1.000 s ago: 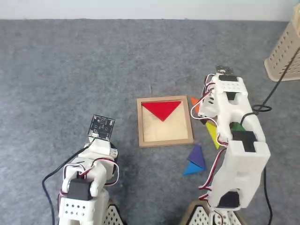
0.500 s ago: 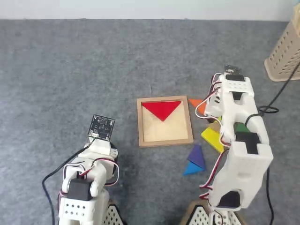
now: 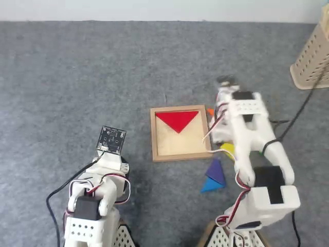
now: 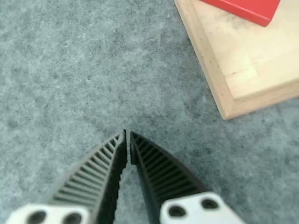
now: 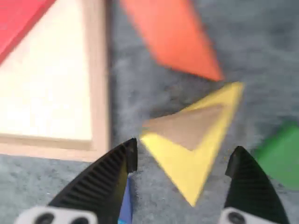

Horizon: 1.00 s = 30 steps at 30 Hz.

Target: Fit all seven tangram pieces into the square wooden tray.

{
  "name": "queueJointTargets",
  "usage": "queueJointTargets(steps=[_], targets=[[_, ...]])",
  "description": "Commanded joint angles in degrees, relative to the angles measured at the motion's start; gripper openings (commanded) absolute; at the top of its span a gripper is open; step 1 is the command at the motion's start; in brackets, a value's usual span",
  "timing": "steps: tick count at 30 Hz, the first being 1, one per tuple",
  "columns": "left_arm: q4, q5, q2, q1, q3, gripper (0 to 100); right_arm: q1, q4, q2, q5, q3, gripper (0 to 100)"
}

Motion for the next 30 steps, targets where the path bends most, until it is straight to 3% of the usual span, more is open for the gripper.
queueJointTargets(steps=[1,19,25,30], targets=[[0.4,0.4,-1.2,0.0,-1.1,1,-0.7,-2.9,-2.8,1.3,1.5,30.7],[0.4,0.4,-1.2,0.0,-1.1,1,4.6,0.5,15.8,0.8,-10.4,30.3],[0.4,0.4,-1.2,0.0,-1.1,1,5.7,1.0,13.9,-5.0,-10.5,29.9],[0.4,0.4,-1.2,0.0,-1.1,1,6.8,-0.2,13.1,-5.2,-10.5,15.1]])
